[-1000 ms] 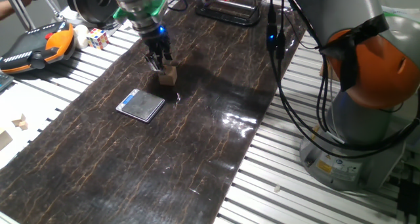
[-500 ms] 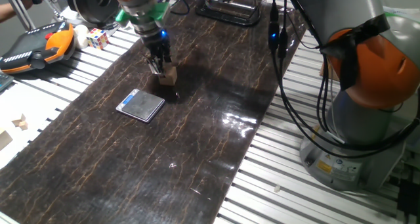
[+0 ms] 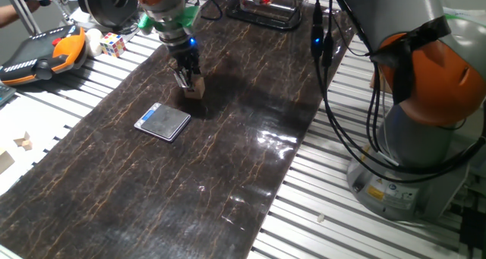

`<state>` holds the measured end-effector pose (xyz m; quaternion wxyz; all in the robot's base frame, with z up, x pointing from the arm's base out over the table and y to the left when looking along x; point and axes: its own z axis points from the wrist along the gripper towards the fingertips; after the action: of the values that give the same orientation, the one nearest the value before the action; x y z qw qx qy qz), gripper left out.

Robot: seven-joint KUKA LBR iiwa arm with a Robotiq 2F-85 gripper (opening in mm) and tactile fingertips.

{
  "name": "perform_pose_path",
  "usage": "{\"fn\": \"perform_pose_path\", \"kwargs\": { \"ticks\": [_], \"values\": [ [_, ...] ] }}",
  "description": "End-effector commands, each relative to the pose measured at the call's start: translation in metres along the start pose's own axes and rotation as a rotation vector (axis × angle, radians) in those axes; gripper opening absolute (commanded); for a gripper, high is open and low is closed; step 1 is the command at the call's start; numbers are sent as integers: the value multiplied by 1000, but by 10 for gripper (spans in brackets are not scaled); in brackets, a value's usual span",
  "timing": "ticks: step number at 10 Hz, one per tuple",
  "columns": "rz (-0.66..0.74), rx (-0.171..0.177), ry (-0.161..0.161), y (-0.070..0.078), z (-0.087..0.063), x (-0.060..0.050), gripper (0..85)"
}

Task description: Place the block on the scale

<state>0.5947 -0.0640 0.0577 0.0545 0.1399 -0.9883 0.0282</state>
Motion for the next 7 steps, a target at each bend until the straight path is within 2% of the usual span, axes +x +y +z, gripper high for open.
{"fn": "perform_pose_path", "kwargs": {
  "ticks": [1,2,3,4,5,7],
  "values": [
    [-6,-19,3,0,1,1,460],
    [-17,-23,0,0,1,1,340],
    [-16,-26,-7,1,0,1,300],
    [0,-37,-10,2,-5,1,287],
    [35,-66,-3,6,-12,2,280],
    [147,-103,0,24,-29,1,280]
  ]
}}
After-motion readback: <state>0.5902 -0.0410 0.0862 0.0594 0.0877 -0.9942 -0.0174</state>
